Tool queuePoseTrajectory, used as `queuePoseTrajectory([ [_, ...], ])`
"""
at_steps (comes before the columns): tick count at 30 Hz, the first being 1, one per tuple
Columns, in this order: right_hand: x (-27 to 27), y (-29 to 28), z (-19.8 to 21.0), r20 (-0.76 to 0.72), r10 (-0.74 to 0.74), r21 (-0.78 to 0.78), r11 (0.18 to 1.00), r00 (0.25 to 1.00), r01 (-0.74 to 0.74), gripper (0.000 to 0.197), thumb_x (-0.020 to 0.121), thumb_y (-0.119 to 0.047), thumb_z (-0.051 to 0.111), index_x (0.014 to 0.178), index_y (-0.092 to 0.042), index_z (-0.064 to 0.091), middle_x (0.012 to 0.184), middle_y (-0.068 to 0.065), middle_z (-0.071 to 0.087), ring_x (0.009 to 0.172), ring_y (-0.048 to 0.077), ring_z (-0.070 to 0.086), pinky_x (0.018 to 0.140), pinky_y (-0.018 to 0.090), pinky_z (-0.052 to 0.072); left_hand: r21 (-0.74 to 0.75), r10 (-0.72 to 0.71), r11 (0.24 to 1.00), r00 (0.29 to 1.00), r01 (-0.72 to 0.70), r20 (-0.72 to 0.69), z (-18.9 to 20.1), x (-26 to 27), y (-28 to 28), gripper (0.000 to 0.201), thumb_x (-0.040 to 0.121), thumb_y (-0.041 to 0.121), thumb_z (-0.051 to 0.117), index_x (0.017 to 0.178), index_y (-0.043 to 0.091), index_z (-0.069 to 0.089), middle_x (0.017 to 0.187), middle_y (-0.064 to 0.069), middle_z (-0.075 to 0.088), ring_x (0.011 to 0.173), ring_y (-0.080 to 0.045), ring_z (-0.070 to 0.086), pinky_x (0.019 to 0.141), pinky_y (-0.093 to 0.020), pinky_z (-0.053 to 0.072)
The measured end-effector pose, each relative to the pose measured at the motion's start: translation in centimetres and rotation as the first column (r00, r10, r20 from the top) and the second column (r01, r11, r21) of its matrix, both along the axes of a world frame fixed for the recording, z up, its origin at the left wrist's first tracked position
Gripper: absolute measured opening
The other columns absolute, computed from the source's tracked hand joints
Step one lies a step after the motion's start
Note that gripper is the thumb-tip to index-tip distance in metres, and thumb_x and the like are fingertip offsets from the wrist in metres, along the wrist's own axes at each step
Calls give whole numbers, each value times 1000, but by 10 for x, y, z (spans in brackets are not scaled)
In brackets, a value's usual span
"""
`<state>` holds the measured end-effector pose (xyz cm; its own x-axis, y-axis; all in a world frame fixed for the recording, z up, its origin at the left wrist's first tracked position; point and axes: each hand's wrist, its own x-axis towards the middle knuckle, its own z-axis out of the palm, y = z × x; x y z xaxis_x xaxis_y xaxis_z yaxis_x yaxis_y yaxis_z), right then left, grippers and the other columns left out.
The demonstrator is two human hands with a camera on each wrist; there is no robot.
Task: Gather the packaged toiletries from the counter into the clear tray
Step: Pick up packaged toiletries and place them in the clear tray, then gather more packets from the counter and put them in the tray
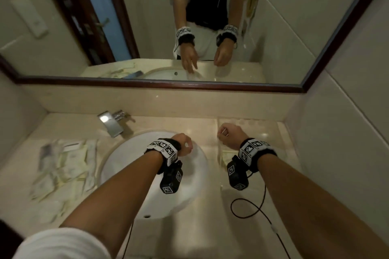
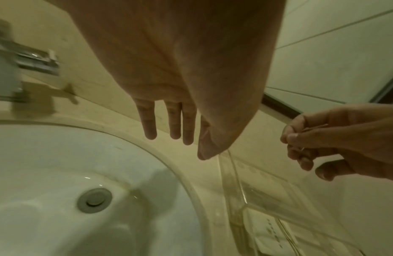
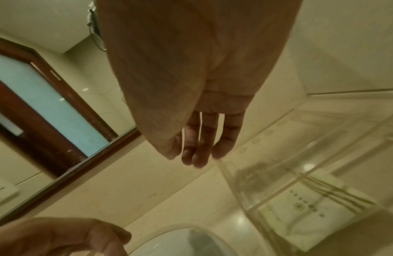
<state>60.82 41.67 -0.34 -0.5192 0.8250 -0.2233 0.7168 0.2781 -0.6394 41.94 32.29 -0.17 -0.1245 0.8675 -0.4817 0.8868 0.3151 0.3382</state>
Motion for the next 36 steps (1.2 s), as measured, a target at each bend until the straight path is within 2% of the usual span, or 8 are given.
queuePoseTrajectory([
  [3,-38,-15,6,37,52,11,999,998,-53,5,88,-19,57,84,-17,60,84,2,59,79,21,55,70,30,45,26,81,996,997,-81,0,11,-35,-22,28,91,20,53,114,12,65,128,-11,57,116,-28,56,93,-30,44],
  [8,-118,-48,15,37,153,-13,988,988,-152,6,86,-21,56,84,-20,61,86,1,61,81,22,57,69,26,42,40,193,980,981,-193,-13,21,-104,-74,27,89,21,54,113,14,65,131,-9,55,119,-28,53,98,-33,44],
  [16,-246,-120,14,28,344,-40,938,938,-343,6,86,-21,56,84,-20,61,85,2,62,83,22,58,73,27,46,24,407,913,913,-407,-12,19,-215,-175,26,88,20,56,111,12,67,126,-9,60,114,-27,57,89,-28,44],
  [22,-326,-172,3,46,489,-41,872,871,-488,10,89,-18,54,89,-10,61,82,5,60,74,20,55,63,26,42,-14,523,852,852,-523,-4,5,-282,-246,27,91,18,53,114,10,64,127,-10,58,115,-29,56,90,-31,45],
  [26,-369,-198,-15,46,541,-40,841,840,-539,13,88,-20,59,76,-20,52,86,3,60,79,19,55,75,33,50,-30,544,839,839,-544,-5,-10,-318,-281,27,91,17,54,114,7,65,131,-12,56,119,-29,54,96,-34,45],
  [28,-387,-210,-26,64,552,-54,834,832,-549,7,87,-23,62,86,-18,58,89,2,60,82,18,56,76,30,48,-43,554,832,833,-554,-5,-21,-332,-296,27,91,17,54,115,10,64,138,-11,49,124,-27,51,97,-31,43],
  [31,-409,-224,-44,90,567,-96,823,819,-559,23,85,-27,66,103,-13,59,97,4,60,89,21,58,80,32,49,-59,586,808,810,-586,-15,-35,-352,-312,29,91,19,53,119,13,60,137,-10,45,123,-26,49,99,-31,40],
  [36,-438,-237,-75,185,583,-132,812,791,-568,39,86,-29,66,117,-13,50,117,11,54,103,28,56,85,36,47,-92,643,765,764,-638,44,-63,-375,-326,37,89,20,54,126,18,54,143,-9,36,128,-27,45,102,-33,40],
])
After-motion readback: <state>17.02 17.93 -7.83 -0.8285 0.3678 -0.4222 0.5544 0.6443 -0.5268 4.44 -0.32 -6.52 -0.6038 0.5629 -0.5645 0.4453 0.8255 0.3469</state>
